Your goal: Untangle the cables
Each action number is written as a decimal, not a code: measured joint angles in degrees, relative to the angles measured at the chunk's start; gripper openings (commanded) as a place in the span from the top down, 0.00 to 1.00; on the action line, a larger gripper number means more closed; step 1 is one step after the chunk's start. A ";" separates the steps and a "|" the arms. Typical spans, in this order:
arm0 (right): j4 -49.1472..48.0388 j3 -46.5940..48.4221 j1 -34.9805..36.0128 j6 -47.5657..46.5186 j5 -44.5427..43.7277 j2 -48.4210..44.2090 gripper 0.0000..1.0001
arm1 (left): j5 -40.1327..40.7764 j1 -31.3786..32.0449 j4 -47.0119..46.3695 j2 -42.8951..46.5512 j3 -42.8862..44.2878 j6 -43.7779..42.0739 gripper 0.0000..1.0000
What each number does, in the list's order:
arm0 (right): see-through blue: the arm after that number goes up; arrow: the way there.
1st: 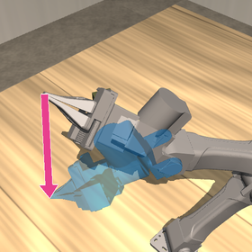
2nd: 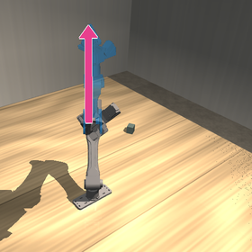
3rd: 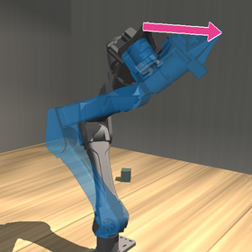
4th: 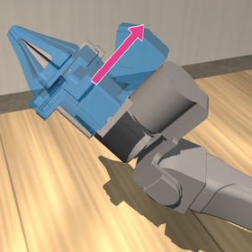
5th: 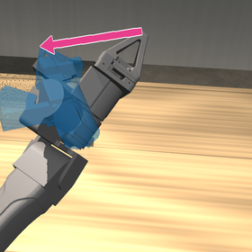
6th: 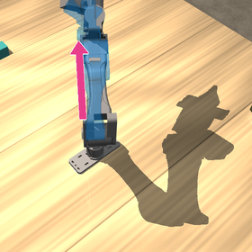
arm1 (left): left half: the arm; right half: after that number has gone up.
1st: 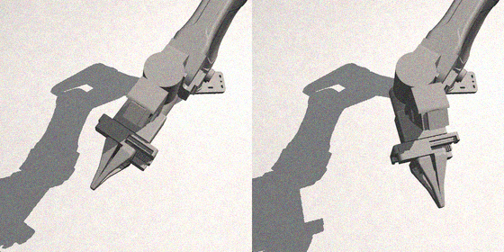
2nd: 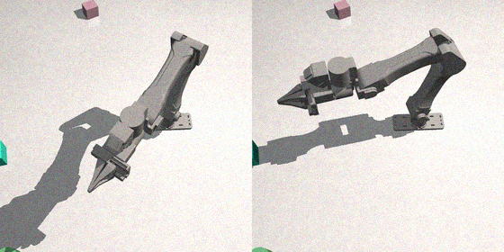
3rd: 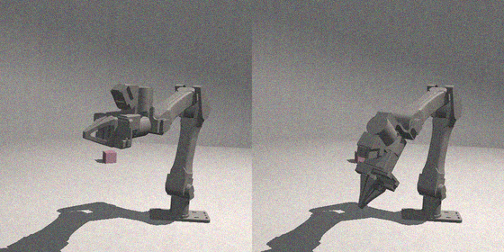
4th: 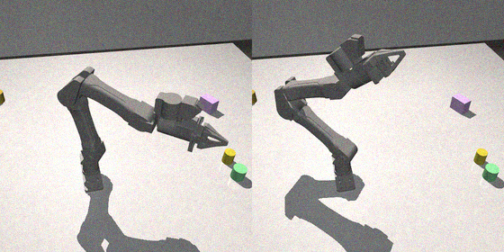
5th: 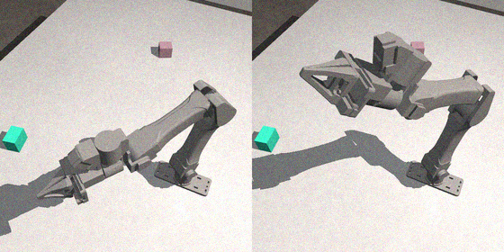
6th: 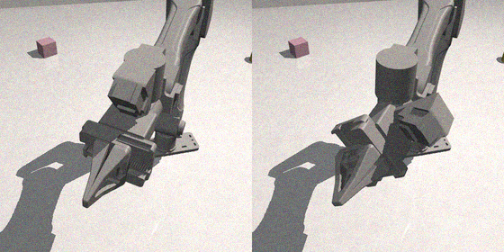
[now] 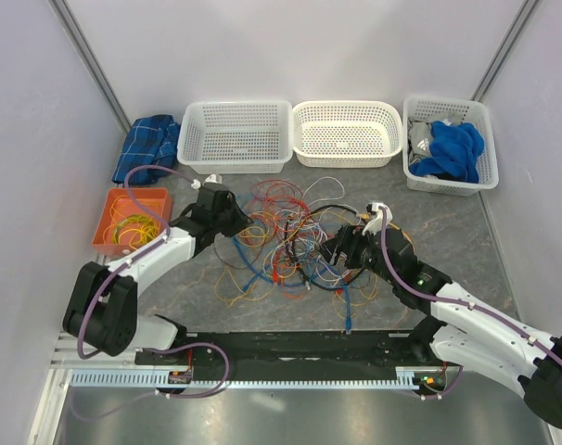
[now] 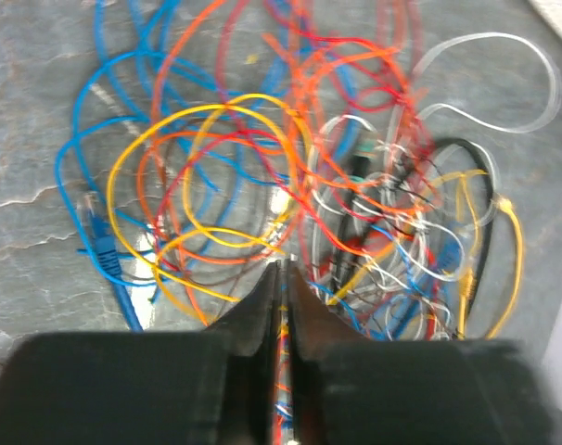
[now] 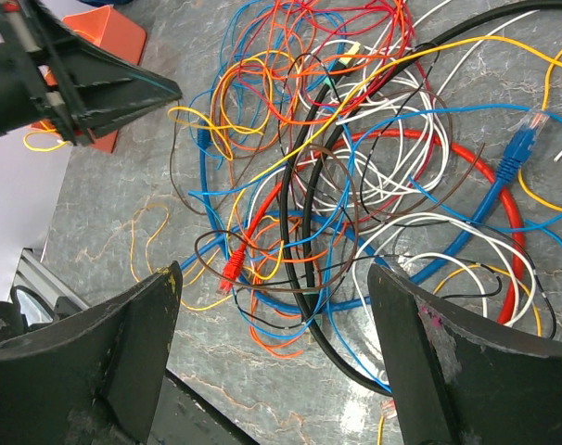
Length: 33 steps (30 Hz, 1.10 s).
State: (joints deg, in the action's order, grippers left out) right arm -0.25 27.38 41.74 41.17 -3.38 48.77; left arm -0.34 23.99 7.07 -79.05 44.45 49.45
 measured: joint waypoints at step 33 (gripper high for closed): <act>3.74 0.00 0.00 -1.49 -2.75 -4.11 0.10 | 0.92 7.87 -4.83 9.11 -8.55 11.21 0.01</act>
State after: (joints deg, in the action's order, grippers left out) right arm 3.49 27.38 41.74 39.68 -6.13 44.66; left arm 0.58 31.86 2.24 -69.93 35.90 60.66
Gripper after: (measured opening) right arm 0.898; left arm 0.993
